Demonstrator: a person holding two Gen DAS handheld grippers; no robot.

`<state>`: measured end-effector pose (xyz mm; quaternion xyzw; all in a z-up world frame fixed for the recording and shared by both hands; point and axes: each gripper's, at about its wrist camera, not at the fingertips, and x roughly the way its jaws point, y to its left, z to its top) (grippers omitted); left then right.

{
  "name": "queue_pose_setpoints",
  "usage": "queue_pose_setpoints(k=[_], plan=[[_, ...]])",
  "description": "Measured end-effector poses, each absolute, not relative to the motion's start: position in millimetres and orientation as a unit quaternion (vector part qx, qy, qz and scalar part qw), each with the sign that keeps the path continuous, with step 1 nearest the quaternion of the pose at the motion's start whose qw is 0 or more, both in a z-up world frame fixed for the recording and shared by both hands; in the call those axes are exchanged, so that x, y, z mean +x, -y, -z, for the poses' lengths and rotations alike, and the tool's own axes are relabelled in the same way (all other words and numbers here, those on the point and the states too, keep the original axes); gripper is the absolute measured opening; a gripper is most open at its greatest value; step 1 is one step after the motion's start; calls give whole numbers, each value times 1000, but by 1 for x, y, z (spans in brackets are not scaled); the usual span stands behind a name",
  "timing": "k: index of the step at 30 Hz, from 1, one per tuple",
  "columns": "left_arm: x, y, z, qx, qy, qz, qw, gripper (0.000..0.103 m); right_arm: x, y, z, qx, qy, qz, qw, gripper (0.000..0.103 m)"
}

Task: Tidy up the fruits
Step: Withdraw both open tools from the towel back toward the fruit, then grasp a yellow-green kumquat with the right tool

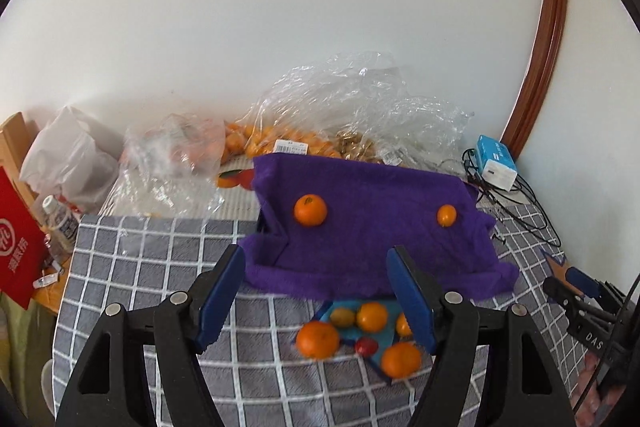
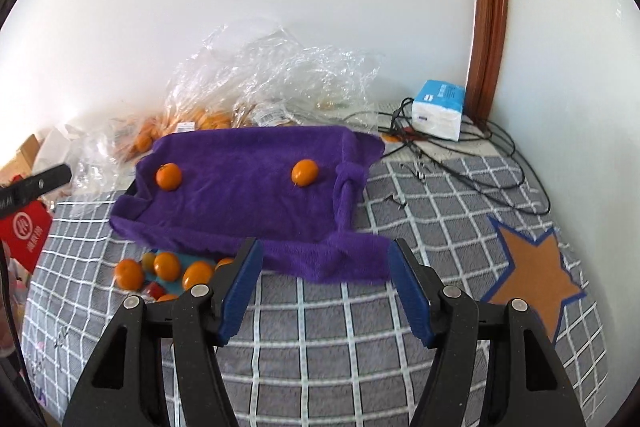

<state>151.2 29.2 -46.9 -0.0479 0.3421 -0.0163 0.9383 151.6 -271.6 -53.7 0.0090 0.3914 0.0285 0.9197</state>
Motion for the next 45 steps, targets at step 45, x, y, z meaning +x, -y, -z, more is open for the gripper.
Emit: queue_pose_setpoints(k=[45], plan=[[99,-101,181,-121,-425,-53,896,69,151,189,149,-27,-430,-147,890,27]])
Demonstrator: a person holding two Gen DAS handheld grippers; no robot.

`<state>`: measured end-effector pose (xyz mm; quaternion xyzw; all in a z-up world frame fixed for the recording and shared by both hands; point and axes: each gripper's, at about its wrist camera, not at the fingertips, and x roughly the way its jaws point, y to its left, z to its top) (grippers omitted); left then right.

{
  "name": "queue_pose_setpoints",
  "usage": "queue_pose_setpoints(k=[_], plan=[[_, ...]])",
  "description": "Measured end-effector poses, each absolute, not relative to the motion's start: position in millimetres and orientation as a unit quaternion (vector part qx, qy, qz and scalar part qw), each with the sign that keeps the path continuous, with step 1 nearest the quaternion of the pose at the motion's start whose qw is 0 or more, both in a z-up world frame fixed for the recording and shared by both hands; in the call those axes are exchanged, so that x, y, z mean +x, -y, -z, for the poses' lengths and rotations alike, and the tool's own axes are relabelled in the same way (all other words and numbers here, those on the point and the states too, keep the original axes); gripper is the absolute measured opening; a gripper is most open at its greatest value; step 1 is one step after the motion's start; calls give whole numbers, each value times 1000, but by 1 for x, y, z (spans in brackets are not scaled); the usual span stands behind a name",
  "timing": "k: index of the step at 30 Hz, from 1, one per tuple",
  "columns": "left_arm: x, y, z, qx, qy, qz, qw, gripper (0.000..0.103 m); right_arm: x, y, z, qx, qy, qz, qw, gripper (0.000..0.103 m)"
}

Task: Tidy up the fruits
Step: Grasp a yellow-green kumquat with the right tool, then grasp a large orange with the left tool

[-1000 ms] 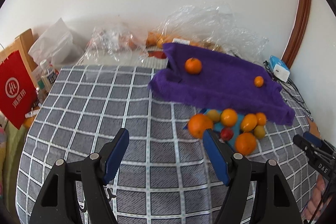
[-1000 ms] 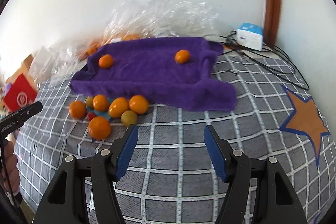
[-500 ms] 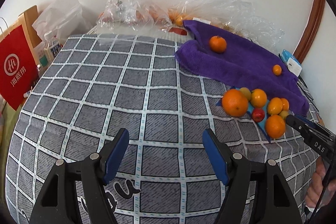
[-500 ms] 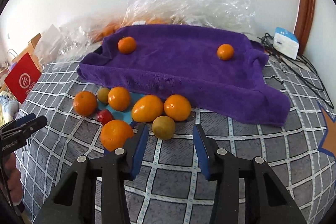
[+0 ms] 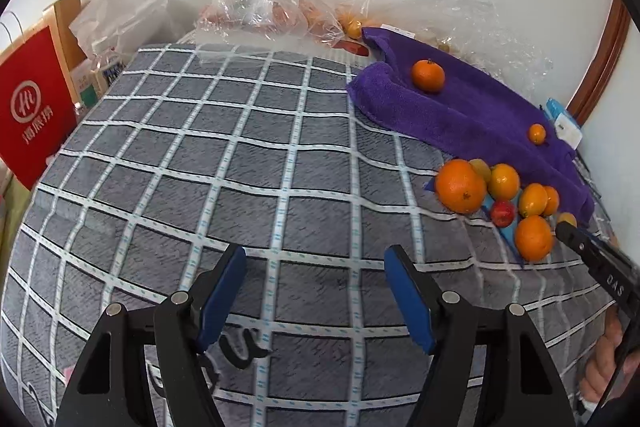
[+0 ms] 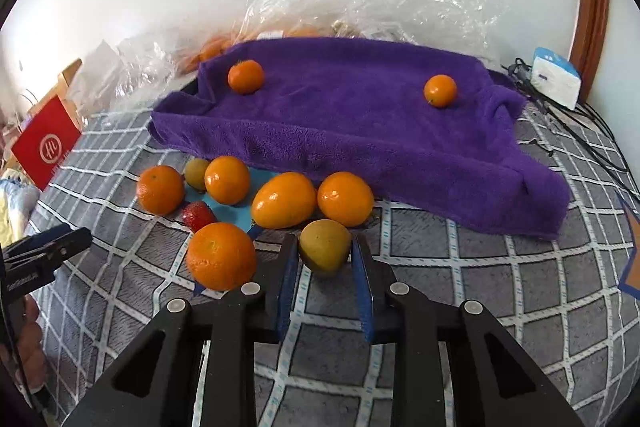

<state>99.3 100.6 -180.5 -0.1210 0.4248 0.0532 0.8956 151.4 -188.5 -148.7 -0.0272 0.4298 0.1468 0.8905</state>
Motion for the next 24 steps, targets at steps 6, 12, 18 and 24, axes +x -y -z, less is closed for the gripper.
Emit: queue_pose_setpoints(k=[6,12,18,24], plan=[[116,-66,161,-86,-398,-3,913,69,136,228,136,-27,-406,-111,907,27],[140,-29,164,-26,-399,13,916,71,141,256,145,8,-419,-96,903,27],[155,-19,173,-15,-410,27,912,71,145,269,151,41,-425,-98,899,27],[166,-16,184,-18,-417,33,908,70,142,262,151,22,-420,-93,902,27]])
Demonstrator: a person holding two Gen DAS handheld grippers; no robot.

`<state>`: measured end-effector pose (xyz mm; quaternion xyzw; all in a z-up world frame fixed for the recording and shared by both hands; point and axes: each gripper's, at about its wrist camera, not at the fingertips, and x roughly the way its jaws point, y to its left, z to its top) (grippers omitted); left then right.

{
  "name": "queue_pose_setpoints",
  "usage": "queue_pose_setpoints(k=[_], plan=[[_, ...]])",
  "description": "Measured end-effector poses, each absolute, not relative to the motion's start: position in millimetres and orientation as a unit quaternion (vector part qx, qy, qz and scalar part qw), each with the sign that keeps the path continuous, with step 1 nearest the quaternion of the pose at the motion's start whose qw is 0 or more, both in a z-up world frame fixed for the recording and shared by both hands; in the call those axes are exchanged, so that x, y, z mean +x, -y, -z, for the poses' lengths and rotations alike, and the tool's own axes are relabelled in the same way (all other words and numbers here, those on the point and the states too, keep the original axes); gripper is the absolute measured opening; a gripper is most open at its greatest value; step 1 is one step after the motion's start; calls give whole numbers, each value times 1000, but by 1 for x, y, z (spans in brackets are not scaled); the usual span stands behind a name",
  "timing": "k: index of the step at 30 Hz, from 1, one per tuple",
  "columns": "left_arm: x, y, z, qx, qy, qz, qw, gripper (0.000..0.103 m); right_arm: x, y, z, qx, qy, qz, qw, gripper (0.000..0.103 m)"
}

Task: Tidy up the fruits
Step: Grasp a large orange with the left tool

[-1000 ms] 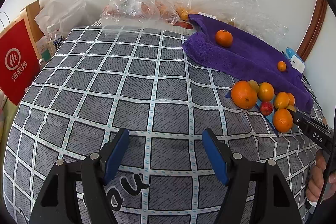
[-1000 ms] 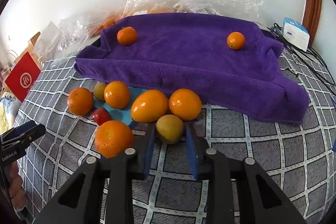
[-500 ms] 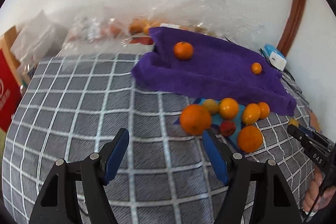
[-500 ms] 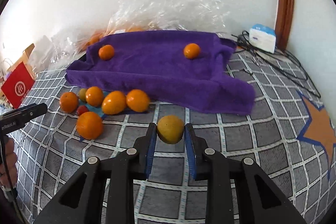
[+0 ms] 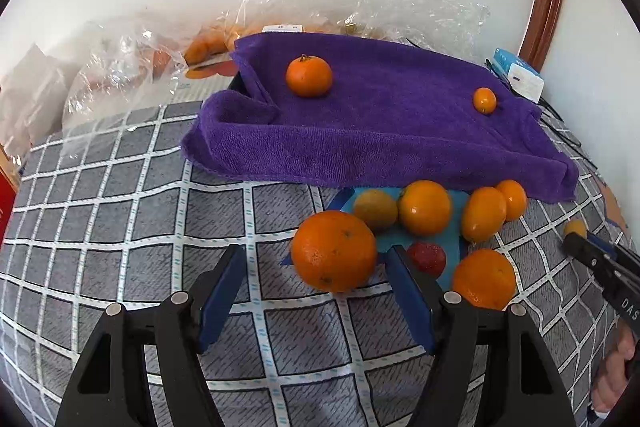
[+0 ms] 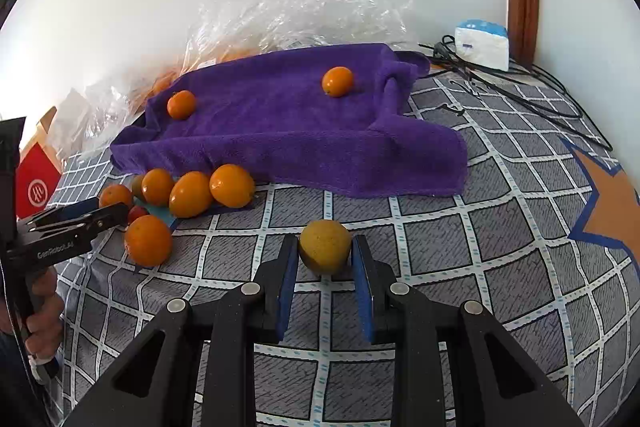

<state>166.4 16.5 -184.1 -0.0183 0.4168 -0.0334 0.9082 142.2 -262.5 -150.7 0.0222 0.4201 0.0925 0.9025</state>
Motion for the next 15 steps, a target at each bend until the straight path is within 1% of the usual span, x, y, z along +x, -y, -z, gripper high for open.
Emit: queue_pose_setpoints(k=[1,3,6,8,15], plan=[[167,-17,185,-22,-415,33,909,69,142,260,151,16,-421,-95,902,27],[166,-20,185,-32,-412,41,910,55,141,256,151,6,-422,-98,901,27],[164,-20,186,-44,-409,58,910,43,141,255,151,3,-423,-100,900,27],[162,-17,186,-38,-408,62,910,40,142,256,152,3,-426,-99,899,27],[150,-22,180,-67,-379,68,920,40,143,255,154,-4,-428,-98,898,27]])
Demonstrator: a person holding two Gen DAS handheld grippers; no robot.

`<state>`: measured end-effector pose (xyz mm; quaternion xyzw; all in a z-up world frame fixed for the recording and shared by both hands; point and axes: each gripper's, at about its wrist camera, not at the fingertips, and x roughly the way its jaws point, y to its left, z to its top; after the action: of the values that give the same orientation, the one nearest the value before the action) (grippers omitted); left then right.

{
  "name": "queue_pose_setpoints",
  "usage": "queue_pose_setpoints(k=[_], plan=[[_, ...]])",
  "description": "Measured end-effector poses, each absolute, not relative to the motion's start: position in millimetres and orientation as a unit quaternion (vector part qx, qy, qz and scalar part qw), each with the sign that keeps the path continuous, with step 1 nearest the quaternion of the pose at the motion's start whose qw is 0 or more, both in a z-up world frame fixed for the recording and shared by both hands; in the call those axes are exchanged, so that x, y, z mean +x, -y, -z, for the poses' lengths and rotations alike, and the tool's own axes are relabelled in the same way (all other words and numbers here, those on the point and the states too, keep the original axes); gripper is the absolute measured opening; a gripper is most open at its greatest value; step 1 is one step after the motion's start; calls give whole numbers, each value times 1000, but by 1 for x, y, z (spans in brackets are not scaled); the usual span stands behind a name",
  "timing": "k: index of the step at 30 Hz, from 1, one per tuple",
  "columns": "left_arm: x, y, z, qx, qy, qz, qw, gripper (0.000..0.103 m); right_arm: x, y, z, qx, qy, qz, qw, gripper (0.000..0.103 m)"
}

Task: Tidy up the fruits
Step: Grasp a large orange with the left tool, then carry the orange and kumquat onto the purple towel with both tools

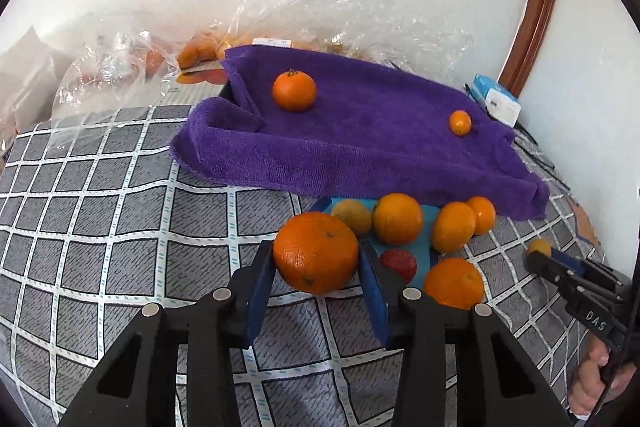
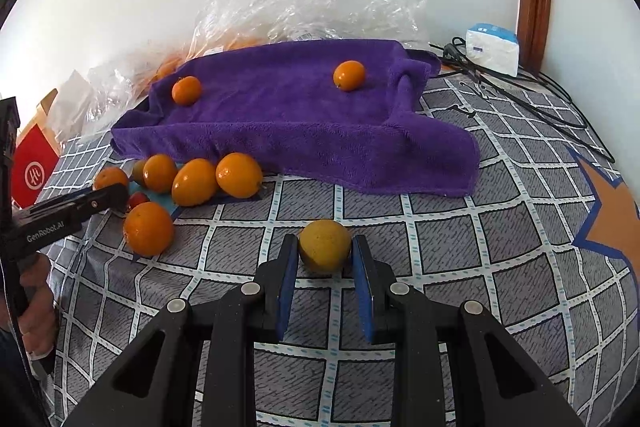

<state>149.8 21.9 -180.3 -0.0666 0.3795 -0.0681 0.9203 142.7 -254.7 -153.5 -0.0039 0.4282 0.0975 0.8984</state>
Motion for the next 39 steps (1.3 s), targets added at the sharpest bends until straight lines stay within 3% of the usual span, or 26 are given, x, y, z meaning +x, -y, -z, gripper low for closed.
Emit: queue_pose_setpoints(k=[19,39], plan=[[133,-37,165,-119,-314,62,940,40,138,250,150,-16,-420,-109,901,27],[132,-47,166,-149,-306,31,940,40,138,263,148,18,-414,-97,905,27]])
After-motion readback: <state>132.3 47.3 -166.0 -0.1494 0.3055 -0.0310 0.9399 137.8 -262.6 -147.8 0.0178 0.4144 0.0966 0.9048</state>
